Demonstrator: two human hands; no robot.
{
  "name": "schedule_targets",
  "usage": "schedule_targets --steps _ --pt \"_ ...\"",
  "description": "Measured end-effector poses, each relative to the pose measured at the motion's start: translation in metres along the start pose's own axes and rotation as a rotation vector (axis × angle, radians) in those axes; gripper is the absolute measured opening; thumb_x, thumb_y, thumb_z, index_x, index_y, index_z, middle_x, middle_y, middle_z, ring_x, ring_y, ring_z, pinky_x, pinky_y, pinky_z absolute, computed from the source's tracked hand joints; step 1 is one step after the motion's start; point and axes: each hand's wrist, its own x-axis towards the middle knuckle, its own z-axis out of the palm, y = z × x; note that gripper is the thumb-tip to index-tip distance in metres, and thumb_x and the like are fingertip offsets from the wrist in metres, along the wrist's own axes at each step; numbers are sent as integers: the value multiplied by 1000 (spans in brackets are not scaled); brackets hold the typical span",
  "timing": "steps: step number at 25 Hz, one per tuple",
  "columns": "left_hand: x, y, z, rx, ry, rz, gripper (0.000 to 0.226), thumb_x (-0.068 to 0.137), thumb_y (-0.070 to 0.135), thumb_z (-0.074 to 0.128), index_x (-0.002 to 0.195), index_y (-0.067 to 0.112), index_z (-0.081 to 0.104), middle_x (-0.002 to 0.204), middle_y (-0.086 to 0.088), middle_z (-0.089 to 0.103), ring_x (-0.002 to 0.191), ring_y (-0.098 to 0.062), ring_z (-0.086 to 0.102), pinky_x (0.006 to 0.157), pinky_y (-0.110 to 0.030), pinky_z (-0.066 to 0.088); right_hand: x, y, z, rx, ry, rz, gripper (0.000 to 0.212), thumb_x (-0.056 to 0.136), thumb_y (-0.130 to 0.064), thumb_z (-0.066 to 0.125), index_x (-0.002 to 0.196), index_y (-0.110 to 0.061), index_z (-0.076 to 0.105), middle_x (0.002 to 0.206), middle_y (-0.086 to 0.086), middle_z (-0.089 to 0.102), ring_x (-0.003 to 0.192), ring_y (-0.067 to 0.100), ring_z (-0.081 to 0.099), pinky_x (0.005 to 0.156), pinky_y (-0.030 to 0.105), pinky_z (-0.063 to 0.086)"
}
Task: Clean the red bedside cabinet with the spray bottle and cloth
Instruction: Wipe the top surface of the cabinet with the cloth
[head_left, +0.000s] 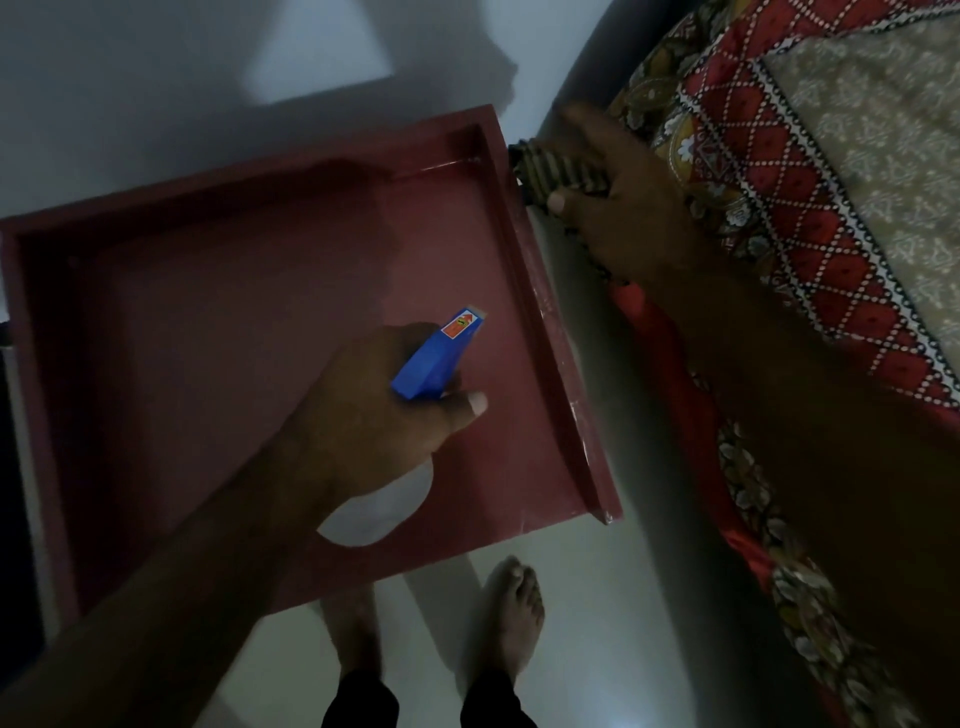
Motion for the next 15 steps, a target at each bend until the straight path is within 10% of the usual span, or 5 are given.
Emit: schedule_targets --steps 11,15 --pt "-23 -2 11 -45 5 -67 31 85 34 79 81 9 61 74 -14 66 69 -32 65 66 -44 57 -2 -1 0 -334 -227 -266 66 87 1 62 151 -12 47 129 7 68 117 23 64 100 39 52" --pt "-34 -2 12 -58 9 -57 34 85 34 78 81 5 60 75 -18 67 68 -33 64 62 -37 54 19 -14 4 -309 -213 -227 72 86 5 63 152 -18 47 126 -2 69 112 6 62 94 20 54"
